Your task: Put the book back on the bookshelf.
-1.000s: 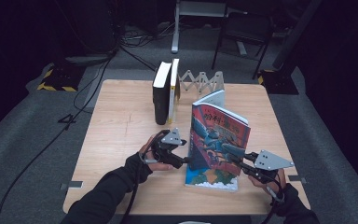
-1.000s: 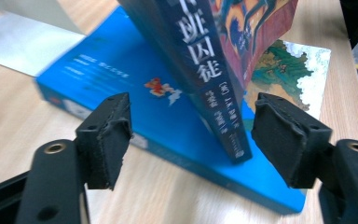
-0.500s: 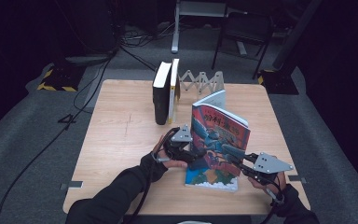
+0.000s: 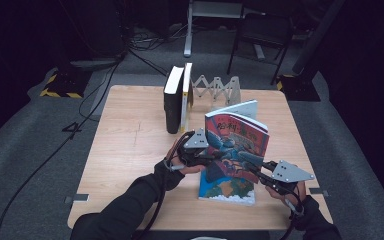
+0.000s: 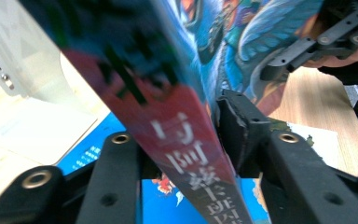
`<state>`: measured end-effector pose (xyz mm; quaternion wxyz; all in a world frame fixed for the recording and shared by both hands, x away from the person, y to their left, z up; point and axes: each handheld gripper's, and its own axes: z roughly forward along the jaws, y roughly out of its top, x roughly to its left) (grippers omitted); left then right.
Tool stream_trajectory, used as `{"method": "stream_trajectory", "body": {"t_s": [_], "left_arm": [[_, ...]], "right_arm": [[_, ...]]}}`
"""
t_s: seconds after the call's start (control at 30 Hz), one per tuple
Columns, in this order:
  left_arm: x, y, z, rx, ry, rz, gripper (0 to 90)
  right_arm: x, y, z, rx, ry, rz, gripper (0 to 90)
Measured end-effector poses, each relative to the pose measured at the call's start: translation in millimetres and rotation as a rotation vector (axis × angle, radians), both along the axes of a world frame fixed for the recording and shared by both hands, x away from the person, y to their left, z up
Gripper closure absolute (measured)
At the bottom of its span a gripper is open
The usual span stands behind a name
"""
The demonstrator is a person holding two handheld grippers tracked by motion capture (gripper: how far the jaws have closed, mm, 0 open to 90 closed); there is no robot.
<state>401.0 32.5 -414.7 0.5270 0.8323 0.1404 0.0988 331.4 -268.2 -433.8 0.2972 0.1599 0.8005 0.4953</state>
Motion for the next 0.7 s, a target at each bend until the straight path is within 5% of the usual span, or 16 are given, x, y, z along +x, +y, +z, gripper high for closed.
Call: {"method": "stream_trajectory", "body": {"t_s": [0.2, 0.4, 0.57, 0.7], "left_arm": [[4.1, 1.2, 6.5, -0.009, -0.028, 0.036, 70.8], [0.4, 1.8, 6.9, 0.011, -0.053, 0.010, 73.7], [-4.6, 3.4, 7.4, 0.027, -0.069, -0.023, 74.0], [-7.4, 3.1, 7.4, 0.031, -0.075, -0.042, 74.0]], "right_arm": [[7.3, 0.9, 2.7, 0.033, -0.018, -0.036, 77.8], [9.2, -8.2, 7.9, 0.091, -0.023, -0.117, 71.5], [9.8, -15.2, 19.4, 0.121, -0.080, -0.205, 63.4], [14.5, -15.8, 24.0, 0.138, -0.069, -0.211, 56.7]]}}
